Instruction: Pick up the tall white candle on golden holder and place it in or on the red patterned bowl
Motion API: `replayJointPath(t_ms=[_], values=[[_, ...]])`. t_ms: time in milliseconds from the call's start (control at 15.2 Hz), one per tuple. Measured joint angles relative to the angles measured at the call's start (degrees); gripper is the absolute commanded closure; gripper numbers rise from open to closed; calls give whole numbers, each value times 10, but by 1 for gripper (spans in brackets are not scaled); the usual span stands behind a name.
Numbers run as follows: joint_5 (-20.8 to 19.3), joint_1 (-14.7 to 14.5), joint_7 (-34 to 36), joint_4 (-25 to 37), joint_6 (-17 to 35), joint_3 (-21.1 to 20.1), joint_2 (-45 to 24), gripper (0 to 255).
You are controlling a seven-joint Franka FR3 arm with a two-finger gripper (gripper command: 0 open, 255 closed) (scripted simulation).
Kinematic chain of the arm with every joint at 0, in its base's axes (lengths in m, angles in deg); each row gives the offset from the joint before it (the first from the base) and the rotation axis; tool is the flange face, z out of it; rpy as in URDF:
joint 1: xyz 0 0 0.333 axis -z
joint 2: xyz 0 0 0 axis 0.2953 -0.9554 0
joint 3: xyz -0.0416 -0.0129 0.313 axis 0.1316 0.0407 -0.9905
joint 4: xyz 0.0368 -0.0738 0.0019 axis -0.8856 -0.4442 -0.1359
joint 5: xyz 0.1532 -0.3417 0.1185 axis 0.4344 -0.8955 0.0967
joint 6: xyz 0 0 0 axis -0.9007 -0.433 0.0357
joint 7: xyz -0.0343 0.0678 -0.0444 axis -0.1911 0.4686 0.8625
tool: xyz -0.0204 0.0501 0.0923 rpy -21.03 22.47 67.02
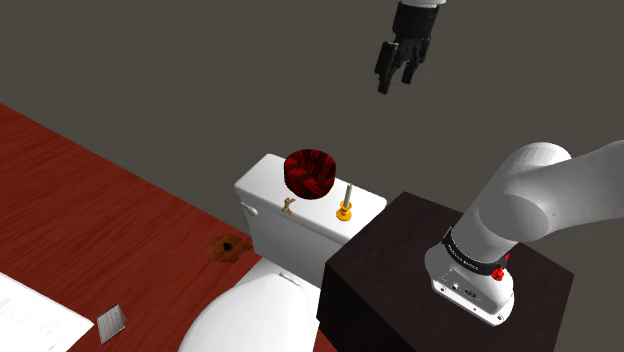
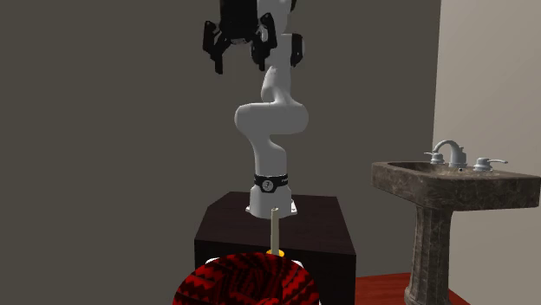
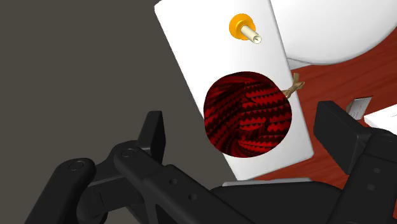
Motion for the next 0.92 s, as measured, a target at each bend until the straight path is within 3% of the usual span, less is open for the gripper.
replayJointPath(t_ms=[396, 924], values=[[13, 2, 42, -71, 68, -21, -1, 0], [47, -3, 128, -186, 223, -68, -51, 0]])
